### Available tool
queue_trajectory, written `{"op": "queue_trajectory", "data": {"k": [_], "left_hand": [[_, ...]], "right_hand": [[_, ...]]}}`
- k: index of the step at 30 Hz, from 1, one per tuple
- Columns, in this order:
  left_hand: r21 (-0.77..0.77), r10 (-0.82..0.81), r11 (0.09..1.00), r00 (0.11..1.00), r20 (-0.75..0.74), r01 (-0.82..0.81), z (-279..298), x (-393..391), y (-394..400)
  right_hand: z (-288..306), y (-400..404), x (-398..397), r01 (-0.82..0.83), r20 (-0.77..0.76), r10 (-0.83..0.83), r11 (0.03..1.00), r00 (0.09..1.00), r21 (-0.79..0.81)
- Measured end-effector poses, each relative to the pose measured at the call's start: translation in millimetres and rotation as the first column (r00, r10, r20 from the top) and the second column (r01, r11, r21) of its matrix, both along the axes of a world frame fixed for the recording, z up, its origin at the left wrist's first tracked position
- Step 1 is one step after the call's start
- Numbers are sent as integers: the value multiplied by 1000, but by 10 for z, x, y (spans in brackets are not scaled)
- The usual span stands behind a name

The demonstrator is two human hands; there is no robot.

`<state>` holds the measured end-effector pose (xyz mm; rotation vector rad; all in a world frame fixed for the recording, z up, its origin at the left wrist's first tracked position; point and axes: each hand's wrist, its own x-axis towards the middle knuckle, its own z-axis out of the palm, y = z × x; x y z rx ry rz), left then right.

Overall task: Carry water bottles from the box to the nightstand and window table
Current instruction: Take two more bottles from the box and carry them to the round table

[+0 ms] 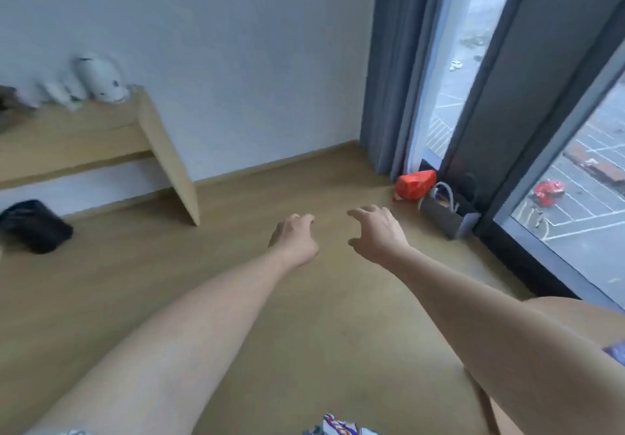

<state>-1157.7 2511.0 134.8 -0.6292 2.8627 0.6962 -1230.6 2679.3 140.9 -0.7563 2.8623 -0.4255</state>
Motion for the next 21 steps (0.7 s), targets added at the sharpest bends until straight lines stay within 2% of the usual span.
{"op": "queue_trajectory", "data": {"k": [4,7,14,21], "left_hand": [[-6,249,968,968,-42,-249,141,815,-1308],[-6,432,902,900,-60,-433,191,1552,-2099],[-38,777,627,628,-37,-778,102,3210,-3383],[-114,923,383,384,16,-917,-62,4310,-4397]], "right_hand": [[50,-1518,458,-245,-26,245,970,969,7],[59,-2538,948,-433,-16,434,901,901,16],[-97,-4373,2256,-773,51,771,634,634,21],[-343,-5900,3172,-928,109,922,368,372,54]]}}
